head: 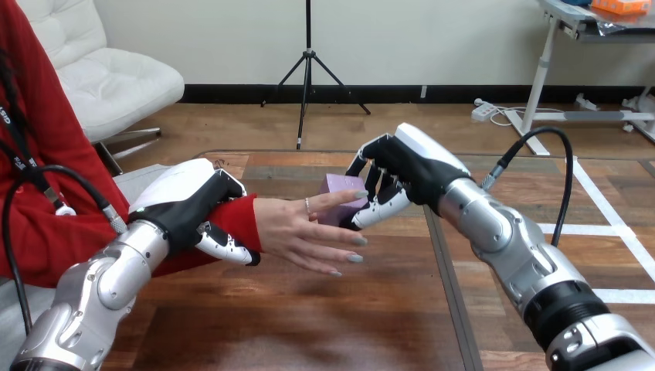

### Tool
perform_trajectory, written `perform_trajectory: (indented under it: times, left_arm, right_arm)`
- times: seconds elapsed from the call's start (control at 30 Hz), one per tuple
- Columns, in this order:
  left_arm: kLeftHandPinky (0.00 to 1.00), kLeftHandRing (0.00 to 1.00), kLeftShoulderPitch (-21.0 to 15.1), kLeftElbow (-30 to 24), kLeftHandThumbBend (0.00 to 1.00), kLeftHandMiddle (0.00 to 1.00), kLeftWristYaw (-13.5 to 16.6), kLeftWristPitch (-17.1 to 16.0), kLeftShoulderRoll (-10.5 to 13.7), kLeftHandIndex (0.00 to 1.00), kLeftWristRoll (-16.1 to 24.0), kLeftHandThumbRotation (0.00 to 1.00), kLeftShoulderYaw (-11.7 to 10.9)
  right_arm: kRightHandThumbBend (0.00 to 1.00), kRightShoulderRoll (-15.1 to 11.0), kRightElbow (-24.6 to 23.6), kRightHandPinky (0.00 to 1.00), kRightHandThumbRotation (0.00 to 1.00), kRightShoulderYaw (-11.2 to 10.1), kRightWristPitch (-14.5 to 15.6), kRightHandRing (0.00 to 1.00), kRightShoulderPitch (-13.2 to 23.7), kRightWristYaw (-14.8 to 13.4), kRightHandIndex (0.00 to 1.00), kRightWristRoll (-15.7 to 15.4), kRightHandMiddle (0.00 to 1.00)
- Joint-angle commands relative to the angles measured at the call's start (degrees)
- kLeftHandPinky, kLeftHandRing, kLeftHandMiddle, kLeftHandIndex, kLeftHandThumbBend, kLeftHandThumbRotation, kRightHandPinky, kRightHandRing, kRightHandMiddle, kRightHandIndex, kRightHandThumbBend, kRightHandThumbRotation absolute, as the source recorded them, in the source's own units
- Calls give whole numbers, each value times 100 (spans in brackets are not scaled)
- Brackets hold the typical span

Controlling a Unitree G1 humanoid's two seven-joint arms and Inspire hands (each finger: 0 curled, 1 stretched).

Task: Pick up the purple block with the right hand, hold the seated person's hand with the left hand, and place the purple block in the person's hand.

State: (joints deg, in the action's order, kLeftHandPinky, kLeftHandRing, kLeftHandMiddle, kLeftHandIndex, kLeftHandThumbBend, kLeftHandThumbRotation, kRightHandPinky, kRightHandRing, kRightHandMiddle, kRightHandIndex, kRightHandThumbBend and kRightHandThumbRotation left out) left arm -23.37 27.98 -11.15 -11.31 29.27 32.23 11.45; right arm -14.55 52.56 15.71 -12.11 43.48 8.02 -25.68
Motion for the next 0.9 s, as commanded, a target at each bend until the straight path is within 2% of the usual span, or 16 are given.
perform_trajectory:
  times: [0.0,0.6,0.87]
  left_arm:
    - [21,26,-2703,-546,67,33,568,-507,-436,34,-349,0,-312]
    - [17,23,-2932,-325,66,31,529,-484,-426,32,-353,0,-316]
    - [16,23,-2987,-272,66,32,504,-381,-543,33,-393,0,-308]
  right_arm:
    - [70,-3,-1193,21,0,59,-266,27,317,117,43,26,35]
    - [70,-24,-1395,21,0,56,-166,28,162,156,44,0,36]
    - [70,-28,-1398,22,0,51,-206,29,135,138,44,4,37]
